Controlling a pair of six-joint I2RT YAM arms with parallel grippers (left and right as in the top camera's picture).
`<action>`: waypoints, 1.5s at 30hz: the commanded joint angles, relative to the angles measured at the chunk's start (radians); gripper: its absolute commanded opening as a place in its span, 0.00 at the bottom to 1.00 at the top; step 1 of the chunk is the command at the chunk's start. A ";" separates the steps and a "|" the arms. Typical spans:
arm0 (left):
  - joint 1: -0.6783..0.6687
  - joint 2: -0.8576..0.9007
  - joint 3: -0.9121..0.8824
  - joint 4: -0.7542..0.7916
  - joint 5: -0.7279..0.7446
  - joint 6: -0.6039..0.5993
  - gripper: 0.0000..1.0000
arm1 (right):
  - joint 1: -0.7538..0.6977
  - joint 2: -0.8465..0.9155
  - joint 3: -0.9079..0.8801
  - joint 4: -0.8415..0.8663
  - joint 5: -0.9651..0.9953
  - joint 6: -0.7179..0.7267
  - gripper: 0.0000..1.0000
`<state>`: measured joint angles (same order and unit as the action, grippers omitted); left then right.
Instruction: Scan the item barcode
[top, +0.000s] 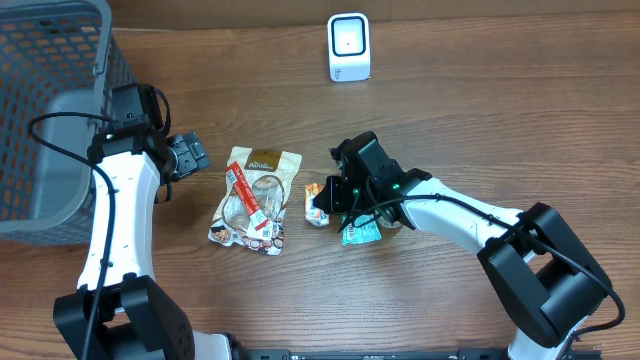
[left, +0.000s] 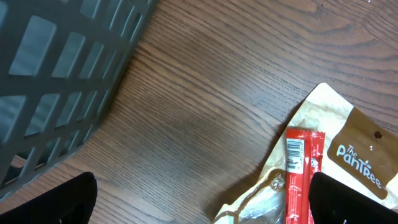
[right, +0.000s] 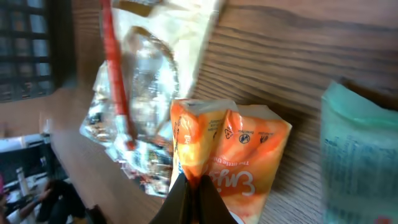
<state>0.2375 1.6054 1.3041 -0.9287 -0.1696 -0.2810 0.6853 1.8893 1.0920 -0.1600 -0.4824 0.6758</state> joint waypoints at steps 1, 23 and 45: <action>-0.002 -0.008 0.006 -0.002 -0.014 0.011 1.00 | 0.002 -0.027 0.003 0.109 -0.139 0.020 0.04; -0.002 -0.008 0.006 -0.002 -0.014 0.011 1.00 | 0.001 0.145 -0.050 0.309 -0.272 0.191 0.03; -0.002 -0.008 0.006 -0.002 -0.014 0.011 1.00 | -0.009 0.143 -0.058 0.296 -0.279 0.100 0.25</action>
<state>0.2375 1.6054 1.3041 -0.9287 -0.1699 -0.2810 0.6819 2.0361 1.0355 0.1337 -0.7509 0.7902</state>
